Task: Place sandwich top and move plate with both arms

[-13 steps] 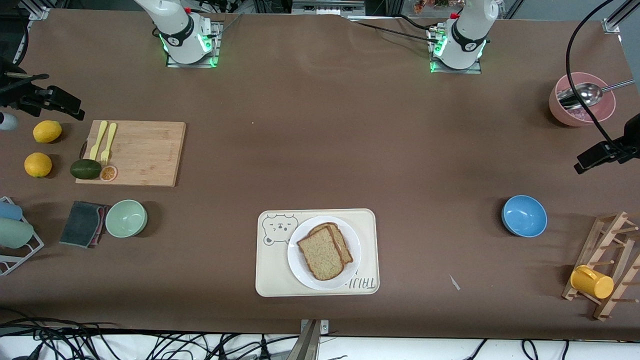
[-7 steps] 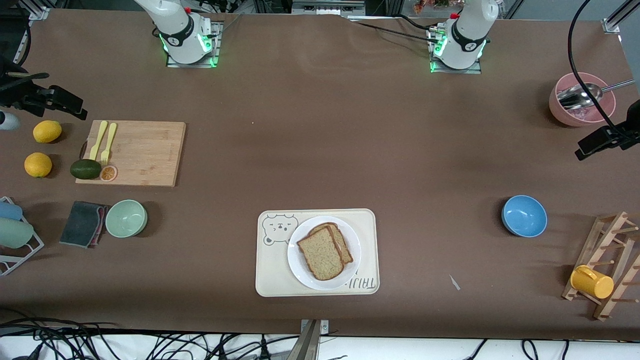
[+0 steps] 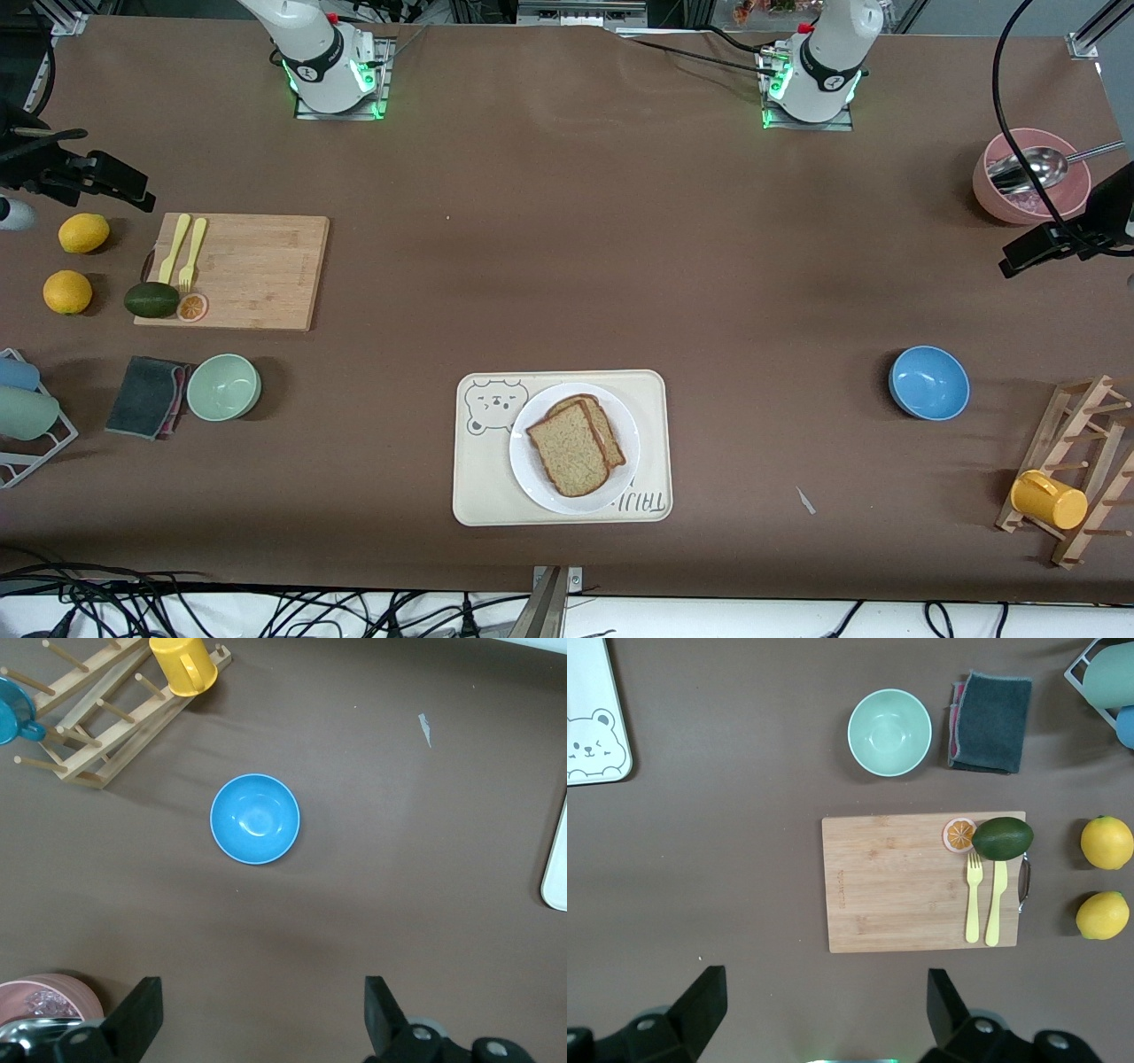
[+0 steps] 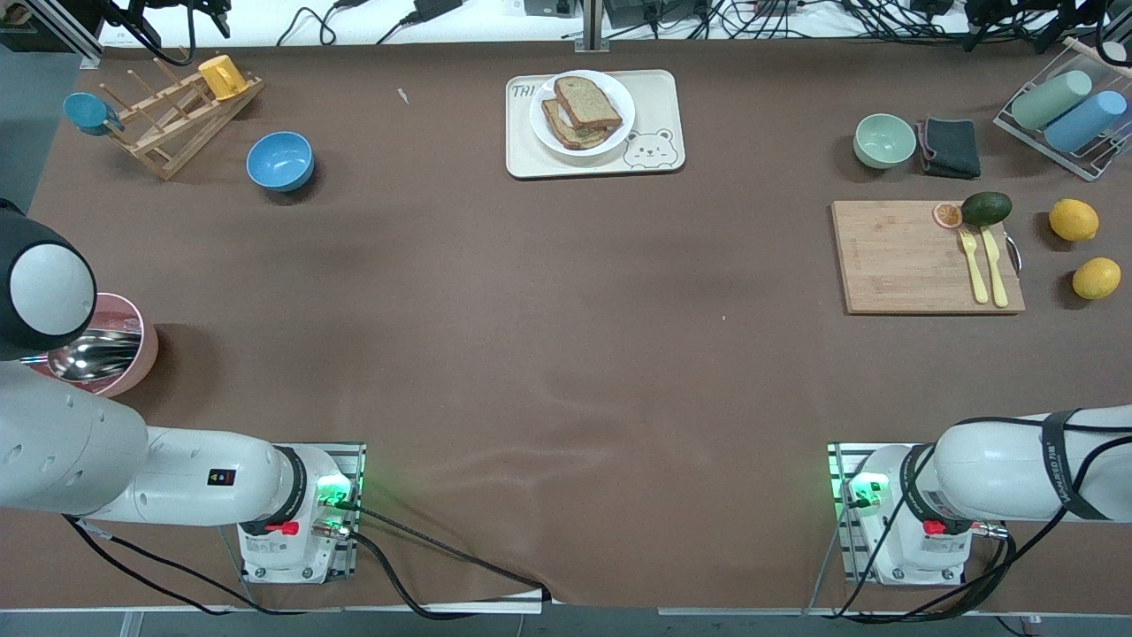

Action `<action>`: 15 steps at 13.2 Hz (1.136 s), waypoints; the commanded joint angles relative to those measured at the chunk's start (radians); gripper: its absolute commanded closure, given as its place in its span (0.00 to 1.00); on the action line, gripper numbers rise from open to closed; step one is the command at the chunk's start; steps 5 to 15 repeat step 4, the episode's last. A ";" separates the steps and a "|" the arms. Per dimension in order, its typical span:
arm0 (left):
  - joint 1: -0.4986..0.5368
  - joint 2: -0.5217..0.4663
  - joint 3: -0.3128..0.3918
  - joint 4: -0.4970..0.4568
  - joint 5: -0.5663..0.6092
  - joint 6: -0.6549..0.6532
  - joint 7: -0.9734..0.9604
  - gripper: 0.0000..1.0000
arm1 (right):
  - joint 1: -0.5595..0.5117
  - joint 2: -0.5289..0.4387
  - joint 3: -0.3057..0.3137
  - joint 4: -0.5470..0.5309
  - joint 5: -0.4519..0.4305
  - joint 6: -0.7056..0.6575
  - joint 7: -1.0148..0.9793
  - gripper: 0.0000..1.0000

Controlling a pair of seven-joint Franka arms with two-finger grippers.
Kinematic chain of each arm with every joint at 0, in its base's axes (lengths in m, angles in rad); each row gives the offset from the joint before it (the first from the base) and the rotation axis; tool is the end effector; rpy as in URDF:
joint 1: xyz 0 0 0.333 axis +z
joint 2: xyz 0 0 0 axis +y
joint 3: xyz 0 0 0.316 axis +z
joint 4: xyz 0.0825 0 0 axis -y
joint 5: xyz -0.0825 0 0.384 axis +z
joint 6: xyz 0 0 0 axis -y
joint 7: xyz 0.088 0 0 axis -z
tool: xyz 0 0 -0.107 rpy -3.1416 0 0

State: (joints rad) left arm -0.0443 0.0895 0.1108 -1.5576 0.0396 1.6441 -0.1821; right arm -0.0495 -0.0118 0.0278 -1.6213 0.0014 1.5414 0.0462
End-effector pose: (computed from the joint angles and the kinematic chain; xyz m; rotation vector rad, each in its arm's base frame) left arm 0.5858 0.0402 0.5865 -3.0690 -0.3782 -0.0006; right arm 0.5461 -0.0116 0.6048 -3.1377 0.1066 0.1070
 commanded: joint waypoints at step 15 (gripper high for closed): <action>-0.011 -0.028 0.013 -0.032 -0.056 -0.004 0.010 0.00 | -0.003 -0.002 -0.002 0.012 0.017 -0.011 0.003 0.00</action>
